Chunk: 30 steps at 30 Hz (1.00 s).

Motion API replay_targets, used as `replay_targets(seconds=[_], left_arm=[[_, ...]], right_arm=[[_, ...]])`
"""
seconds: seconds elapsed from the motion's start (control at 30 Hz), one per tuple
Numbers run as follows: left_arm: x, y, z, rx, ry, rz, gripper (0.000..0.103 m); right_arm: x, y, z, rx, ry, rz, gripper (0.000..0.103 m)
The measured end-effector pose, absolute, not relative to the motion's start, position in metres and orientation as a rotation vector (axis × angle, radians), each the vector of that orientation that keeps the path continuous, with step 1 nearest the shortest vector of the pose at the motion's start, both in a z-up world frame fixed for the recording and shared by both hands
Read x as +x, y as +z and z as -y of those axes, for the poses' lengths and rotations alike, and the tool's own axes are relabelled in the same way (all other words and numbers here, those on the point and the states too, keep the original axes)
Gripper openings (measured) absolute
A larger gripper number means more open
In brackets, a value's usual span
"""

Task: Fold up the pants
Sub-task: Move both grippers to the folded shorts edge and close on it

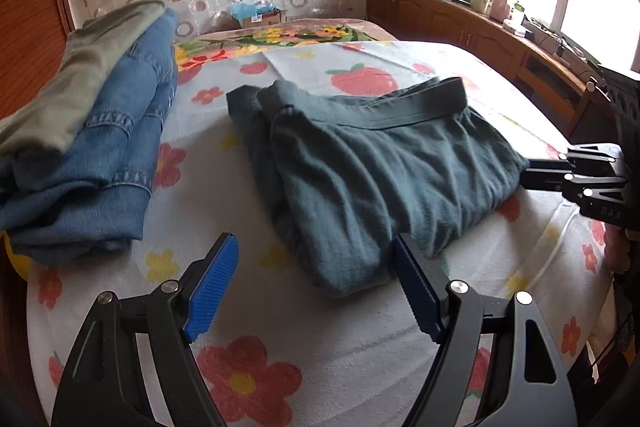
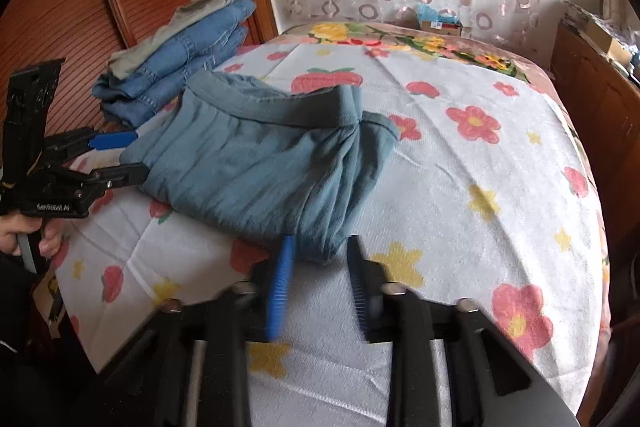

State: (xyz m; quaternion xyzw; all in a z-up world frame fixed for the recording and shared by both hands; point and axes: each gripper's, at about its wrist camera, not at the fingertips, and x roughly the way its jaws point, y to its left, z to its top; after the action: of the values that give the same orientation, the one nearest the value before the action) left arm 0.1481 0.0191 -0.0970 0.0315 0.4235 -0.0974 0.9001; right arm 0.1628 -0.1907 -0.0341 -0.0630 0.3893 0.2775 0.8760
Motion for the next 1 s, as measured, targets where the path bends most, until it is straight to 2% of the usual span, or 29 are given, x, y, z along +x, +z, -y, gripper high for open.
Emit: replay_targets(seconds=[0.07, 0.53, 0.7, 0.83, 0.87, 1.0], left_arm=[[0.149, -0.099, -0.021, 0.061, -0.197, -0.878, 0.079], [0.136, -0.089, -0.028, 0.012, -0.207, -0.832, 0.079], [0.129, -0.080, -0.035, -0.030, -0.217, -0.799, 0.077], [0.127, -0.080, -0.037, -0.035, -0.216, -0.797, 0.072], [0.127, -0.081, -0.037, -0.038, -0.219, -0.799, 0.068], [0.129, -0.085, -0.038, -0.059, -0.246, -0.812, 0.058]], right_arm=[[0.161, -0.030, 0.193, -0.153, 0.559, -0.792, 0.004], [0.154, -0.020, 0.201, -0.132, 0.539, -0.758, 0.003], [0.151, -0.015, 0.198, -0.122, 0.542, -0.733, 0.007], [0.153, -0.019, 0.192, -0.115, 0.536, -0.732, 0.026], [0.155, -0.020, 0.192, -0.109, 0.537, -0.737, 0.030], [0.165, -0.027, 0.186, -0.105, 0.525, -0.766, 0.030]])
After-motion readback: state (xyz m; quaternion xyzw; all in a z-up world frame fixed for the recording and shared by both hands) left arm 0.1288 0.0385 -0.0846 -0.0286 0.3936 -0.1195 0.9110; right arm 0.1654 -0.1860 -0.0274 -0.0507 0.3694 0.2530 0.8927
